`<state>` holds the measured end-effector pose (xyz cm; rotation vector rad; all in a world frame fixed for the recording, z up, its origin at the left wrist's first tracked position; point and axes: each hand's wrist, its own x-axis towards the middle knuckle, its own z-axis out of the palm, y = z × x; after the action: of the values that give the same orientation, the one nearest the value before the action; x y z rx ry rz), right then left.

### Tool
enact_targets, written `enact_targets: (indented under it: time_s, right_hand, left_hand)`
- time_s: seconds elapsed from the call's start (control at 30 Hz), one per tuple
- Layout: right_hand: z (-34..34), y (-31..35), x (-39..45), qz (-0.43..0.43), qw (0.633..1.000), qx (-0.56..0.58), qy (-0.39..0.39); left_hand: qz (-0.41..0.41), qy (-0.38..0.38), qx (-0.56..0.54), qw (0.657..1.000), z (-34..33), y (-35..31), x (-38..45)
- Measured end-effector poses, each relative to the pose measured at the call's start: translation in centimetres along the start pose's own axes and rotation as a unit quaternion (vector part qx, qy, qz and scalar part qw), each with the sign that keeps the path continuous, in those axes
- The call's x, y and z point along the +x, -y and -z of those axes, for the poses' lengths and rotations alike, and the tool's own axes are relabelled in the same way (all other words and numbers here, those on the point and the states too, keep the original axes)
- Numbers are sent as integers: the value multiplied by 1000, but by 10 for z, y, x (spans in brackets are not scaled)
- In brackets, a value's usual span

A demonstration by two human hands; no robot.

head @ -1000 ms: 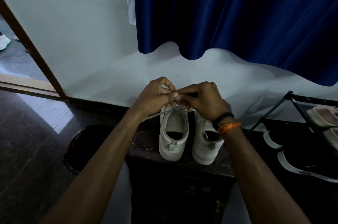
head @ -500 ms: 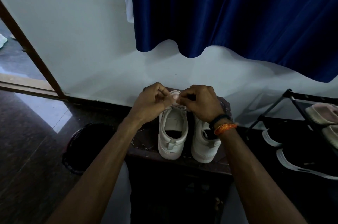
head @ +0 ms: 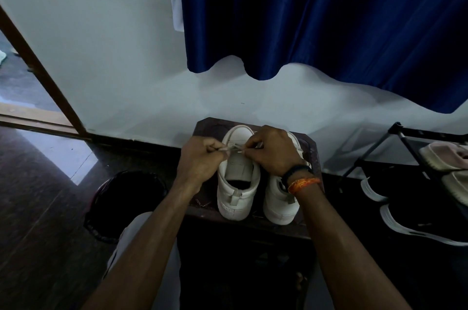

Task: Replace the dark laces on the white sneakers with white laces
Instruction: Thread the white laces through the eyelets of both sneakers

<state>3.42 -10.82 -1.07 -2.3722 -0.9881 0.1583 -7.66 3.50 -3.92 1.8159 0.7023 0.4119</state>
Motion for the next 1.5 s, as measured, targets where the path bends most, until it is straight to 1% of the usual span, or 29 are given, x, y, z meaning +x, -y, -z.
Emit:
enact_targets:
  time_s: [0.17, 0.3, 0.47, 0.63, 0.77, 0.97, 1.13, 1.27, 1.4, 1.5]
  right_hand:
    - [-22, 3, 0, -45, 997, -65, -8]
    - [-26, 7, -3, -37, 997, -52, -52]
    - [-32, 14, -3, -19, 997, -14, -75]
    - [-35, 20, -6, -30, 997, -17, -69]
    - [-34, 20, -9, -56, 995, -57, -65]
    - [-29, 22, -10, -38, 997, -40, -60]
    - [-31, 24, -12, -49, 995, -54, -65]
    - [-31, 26, -13, -28, 994, -75, -77]
    - [-37, 27, -14, 6, 988, -90, -125]
    - [-37, 26, -15, 18, 989, -81, -122]
  left_hand:
    - [69, 16, -86, 994, 2, 6, 6]
    - [104, 42, -108, 988, 6, 6, 9]
    - [120, 63, -139, 981, 7, 5, 6]
    - [112, 77, -175, 975, 11, 5, 3]
    - [113, 74, -178, 975, 10, 5, 3]
    - [111, 83, -196, 971, 10, 4, 1]
    - [108, 79, -182, 974, 7, 4, 2]
    - [102, 83, -184, 974, 7, 6, 2]
    - [87, 79, -169, 979, 6, 8, 3]
    - [69, 82, -140, 984, 5, 11, 3]
